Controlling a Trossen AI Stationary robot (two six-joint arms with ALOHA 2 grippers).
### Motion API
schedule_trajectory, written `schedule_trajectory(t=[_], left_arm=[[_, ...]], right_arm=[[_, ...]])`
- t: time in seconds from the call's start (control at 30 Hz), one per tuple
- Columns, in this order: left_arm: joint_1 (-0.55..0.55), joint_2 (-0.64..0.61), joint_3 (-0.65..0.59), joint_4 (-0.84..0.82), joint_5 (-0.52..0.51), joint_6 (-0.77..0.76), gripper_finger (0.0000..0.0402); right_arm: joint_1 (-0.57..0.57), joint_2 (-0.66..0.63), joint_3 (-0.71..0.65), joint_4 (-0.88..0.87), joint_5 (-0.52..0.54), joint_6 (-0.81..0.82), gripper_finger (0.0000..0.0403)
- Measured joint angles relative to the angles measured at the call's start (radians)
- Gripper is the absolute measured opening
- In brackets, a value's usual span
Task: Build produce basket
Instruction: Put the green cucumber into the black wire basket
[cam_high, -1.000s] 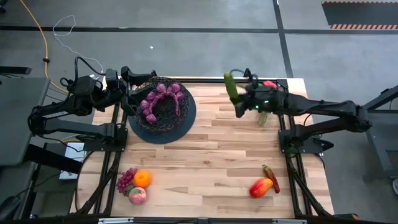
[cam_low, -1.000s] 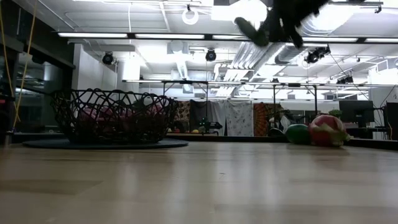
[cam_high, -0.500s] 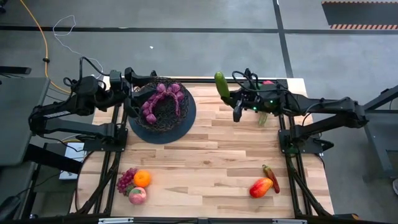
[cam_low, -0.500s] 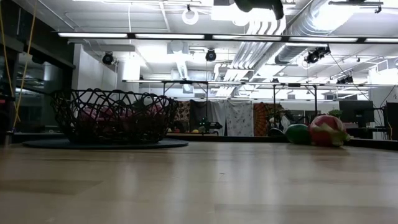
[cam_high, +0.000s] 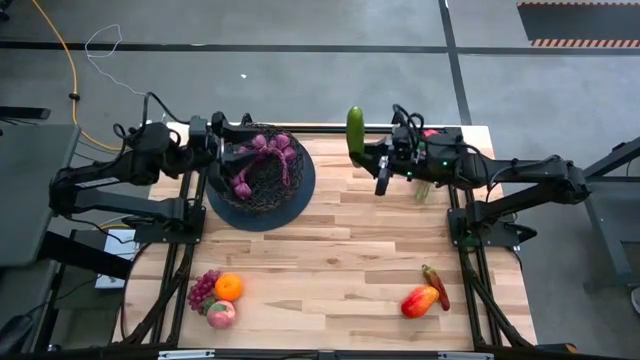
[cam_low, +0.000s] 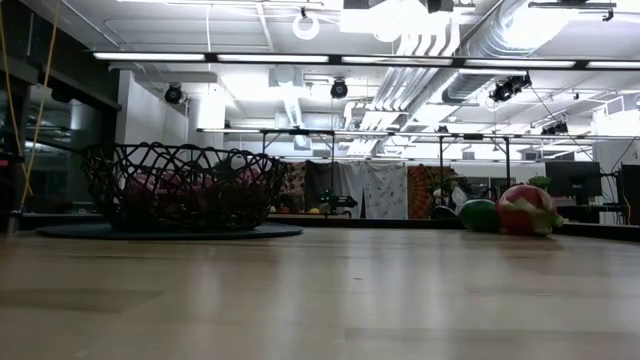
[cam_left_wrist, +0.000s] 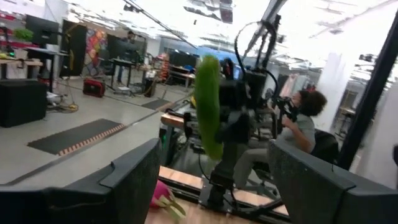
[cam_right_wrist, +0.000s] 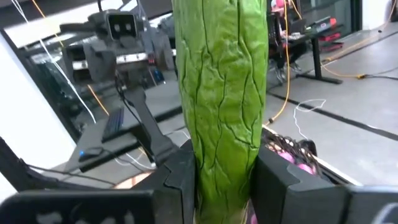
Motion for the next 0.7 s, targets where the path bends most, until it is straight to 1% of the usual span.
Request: schedule_trajectory(t=[0.17,0.27,0.4,0.5,0.6,0.7], left_arm=[[0.000,0.038,0.000,0.001,0.039,0.000,0.0310],[0.000,0.065,0.000,0.020,0.082,0.001,0.0325],[0.000,0.109,0.000,0.066,0.133,0.000,0.0342],[0.000,0.163,0.000,0.101,0.152,-0.001,0.0349],[-0.004,0.212,0.000,0.174,0.156,-0.003,0.0351],[-0.019,0.260,0.000,0.274,0.154,-0.017,0.0351]], right_arm=[[0.000,0.000,0.000,0.023,-0.004,-0.007,0.0099],[0.000,0.016,0.000,0.032,-0.014,-0.024,0.0099],[0.007,0.077,0.000,0.090,-0.032,-0.027,0.0099],[0.021,0.142,0.000,0.160,-0.044,-0.048,0.0099],[0.032,0.193,-0.001,0.218,-0.059,-0.061,0.0099],[0.039,0.229,-0.001,0.258,-0.096,-0.061,0.0099]])
